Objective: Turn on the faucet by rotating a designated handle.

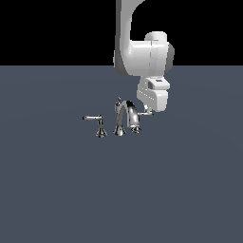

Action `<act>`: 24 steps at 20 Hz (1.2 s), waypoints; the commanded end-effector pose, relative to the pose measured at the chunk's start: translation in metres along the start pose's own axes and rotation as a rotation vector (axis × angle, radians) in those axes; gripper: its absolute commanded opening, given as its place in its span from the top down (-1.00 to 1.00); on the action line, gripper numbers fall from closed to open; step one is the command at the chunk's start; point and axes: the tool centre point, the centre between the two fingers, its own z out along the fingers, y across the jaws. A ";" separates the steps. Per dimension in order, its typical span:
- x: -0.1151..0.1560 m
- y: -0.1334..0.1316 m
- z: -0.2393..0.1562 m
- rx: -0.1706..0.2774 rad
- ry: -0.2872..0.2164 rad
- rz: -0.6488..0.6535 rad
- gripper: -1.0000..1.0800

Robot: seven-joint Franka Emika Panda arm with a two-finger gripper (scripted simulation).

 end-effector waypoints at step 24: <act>-0.025 0.058 0.000 -0.011 0.000 0.010 1.00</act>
